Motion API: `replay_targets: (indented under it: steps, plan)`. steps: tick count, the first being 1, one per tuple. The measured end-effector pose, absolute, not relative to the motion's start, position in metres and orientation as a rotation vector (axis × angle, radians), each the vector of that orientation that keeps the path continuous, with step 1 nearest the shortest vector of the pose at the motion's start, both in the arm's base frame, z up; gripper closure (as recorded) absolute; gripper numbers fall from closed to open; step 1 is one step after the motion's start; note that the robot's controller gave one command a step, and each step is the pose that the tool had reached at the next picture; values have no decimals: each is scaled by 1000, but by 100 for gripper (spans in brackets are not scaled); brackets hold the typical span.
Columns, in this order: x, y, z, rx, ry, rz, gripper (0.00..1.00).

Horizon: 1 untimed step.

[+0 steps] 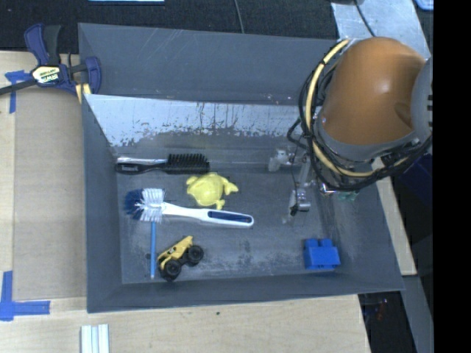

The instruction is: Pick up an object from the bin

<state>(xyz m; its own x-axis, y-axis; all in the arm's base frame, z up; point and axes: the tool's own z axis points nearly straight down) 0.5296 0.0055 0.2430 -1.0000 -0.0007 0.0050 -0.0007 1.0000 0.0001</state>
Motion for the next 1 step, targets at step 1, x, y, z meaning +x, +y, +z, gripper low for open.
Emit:
replay_targets:
  steps: [1]
  plan:
    - [531, 6, 247, 2, -3145, 0, 0]
